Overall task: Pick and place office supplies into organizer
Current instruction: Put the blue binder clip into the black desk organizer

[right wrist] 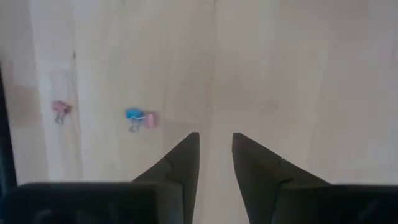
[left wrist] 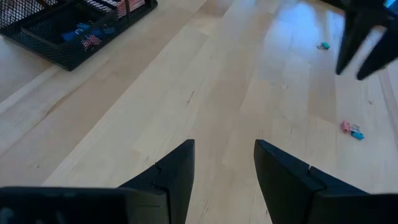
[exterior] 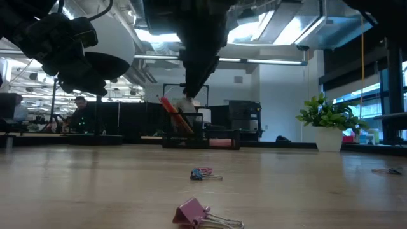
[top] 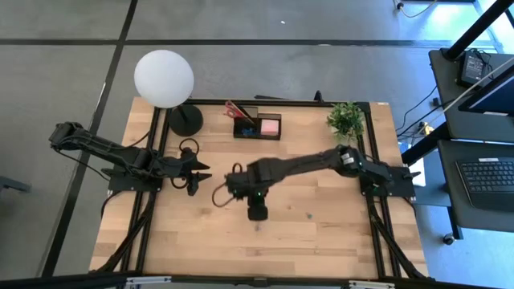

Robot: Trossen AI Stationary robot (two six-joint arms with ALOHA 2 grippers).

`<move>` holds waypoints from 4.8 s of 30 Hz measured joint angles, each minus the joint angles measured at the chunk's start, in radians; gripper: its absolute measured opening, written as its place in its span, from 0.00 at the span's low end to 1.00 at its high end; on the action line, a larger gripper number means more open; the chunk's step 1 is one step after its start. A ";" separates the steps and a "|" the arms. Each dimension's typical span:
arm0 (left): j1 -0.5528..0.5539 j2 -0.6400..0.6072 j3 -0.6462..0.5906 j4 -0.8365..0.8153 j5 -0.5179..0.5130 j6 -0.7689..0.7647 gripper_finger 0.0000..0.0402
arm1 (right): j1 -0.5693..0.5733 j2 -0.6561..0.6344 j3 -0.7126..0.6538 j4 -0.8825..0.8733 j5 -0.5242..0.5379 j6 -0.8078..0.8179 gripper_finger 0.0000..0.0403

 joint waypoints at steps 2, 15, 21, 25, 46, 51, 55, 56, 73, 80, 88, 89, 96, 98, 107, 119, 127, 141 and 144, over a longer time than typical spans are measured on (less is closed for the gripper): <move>0.000 0.000 0.000 0.000 0.000 0.000 0.40 | 0.024 0.000 0.000 0.005 0.019 0.019 0.25; 0.000 0.000 0.000 0.000 0.011 0.000 0.40 | 0.136 0.000 -0.088 0.134 0.069 0.199 0.47; 0.000 0.000 0.000 0.000 0.041 0.000 0.40 | 0.215 0.001 -0.164 0.145 0.060 0.230 0.51; 0.000 0.000 0.000 0.000 0.044 0.000 0.40 | 0.235 0.001 -0.203 0.212 0.090 0.239 0.51; 0.000 0.000 0.000 0.000 0.058 -0.001 0.40 | 0.231 0.001 -0.318 0.304 0.186 0.282 0.51; 0.000 0.000 0.000 0.000 0.058 -0.001 0.40 | 0.219 0.001 -0.318 0.306 0.186 0.307 0.51; 0.000 0.000 0.000 0.000 0.058 0.000 0.40 | 0.208 0.001 -0.301 0.312 0.187 0.299 0.51; 0.000 0.000 0.000 0.000 0.058 0.000 0.40 | 0.206 0.001 -0.299 0.312 0.187 0.290 0.51; 0.000 0.000 0.000 -0.001 0.056 0.000 0.40 | 0.192 0.001 -0.293 0.311 0.196 0.227 0.51; 0.000 0.000 0.000 0.000 0.056 0.000 0.40 | 0.190 0.001 -0.293 0.306 0.234 0.226 0.51; 0.000 0.000 0.000 0.000 0.056 0.000 0.40 | 0.190 0.001 -0.293 0.305 0.215 0.225 0.51; 0.000 0.000 0.000 0.000 0.056 0.000 0.40 | 0.190 0.001 -0.293 0.305 0.206 0.225 0.51; 0.000 0.000 0.000 0.000 0.056 0.000 0.40 | 0.190 0.001 -0.293 0.307 0.195 0.226 0.51; 0.000 0.000 0.000 0.000 0.056 0.000 0.40 | 0.190 0.001 -0.293 0.308 0.195 0.224 0.51; 0.000 0.000 0.000 0.000 0.056 0.000 0.40 | 0.190 0.001 -0.293 0.311 0.195 0.222 0.51; 0.000 0.000 0.000 0.000 0.056 0.000 0.40 | 0.190 0.001 -0.293 0.325 0.195 0.220 0.51; 0.000 0.000 0.000 0.000 0.056 0.000 0.40 | 0.190 0.002 -0.293 0.325 0.195 0.220 0.51; 0.000 0.000 0.000 0.000 0.056 0.000 0.40 | 0.190 0.022 -0.291 0.320 0.197 0.222 0.51; 0.000 0.000 0.000 0.000 0.056 0.000 0.40 | 0.189 0.022 -0.291 0.301 0.242 0.234 0.51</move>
